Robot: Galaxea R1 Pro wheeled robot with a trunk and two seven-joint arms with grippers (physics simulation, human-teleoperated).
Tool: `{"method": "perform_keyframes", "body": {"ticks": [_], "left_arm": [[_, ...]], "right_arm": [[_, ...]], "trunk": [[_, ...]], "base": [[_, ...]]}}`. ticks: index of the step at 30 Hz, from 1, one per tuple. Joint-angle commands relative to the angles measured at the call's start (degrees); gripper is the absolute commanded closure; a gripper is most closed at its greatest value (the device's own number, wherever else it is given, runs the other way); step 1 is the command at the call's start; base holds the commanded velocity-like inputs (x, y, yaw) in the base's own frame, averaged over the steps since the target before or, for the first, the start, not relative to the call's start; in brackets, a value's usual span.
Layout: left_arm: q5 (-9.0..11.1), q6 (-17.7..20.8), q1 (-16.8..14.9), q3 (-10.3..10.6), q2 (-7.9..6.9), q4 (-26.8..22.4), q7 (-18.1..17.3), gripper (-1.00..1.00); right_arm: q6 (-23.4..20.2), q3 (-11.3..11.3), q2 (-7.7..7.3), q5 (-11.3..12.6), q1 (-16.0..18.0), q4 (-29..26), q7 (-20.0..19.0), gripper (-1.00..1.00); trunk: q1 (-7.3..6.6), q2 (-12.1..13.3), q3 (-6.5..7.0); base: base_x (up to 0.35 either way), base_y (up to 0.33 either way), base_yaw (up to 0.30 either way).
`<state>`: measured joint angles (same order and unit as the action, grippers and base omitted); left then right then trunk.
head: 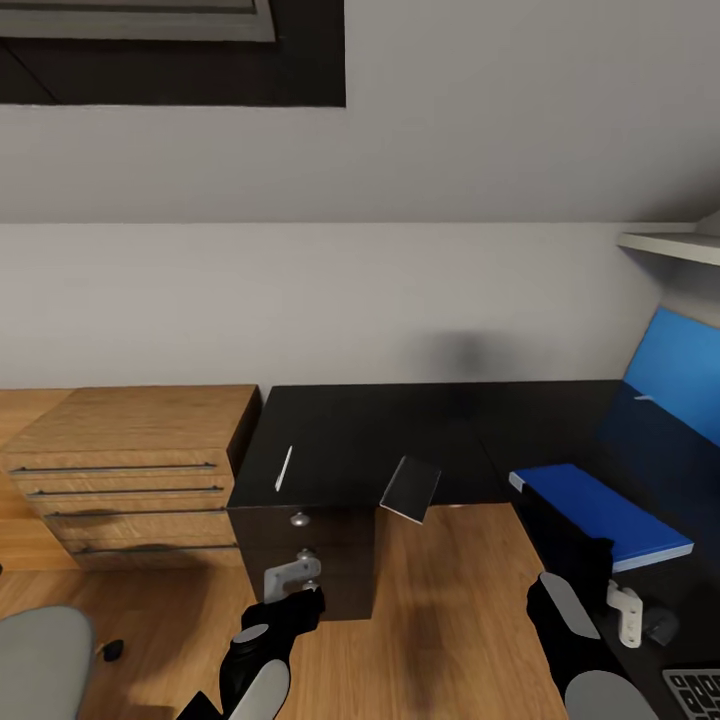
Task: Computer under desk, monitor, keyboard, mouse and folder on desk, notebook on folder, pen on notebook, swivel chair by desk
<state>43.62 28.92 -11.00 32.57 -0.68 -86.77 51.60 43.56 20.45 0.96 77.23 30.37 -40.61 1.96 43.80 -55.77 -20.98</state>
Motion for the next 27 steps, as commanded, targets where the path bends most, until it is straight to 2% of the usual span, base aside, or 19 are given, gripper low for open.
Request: {"method": "perform_keyframes", "body": {"ticks": [1,27], "left_arm": [[0.33,0.17,-0.07,0.12,-0.06,-0.07,0.45,-1.0],[0.35,0.04,-0.07,0.12,-0.37,0.11,0.66,-1.0]], "right_arm": [[0.04,0.12,0.04,-0.15,0.04,-0.09,0.22,1.0],[0.04,0.12,-0.09,-0.15,0.04,-0.08,0.5,1.0]], "trunk": [[0.23,-0.47,-0.25],[0.23,-0.47,-0.25]], "base": [[0.0,0.0,0.0],[0.026,-0.02,0.0]]}}
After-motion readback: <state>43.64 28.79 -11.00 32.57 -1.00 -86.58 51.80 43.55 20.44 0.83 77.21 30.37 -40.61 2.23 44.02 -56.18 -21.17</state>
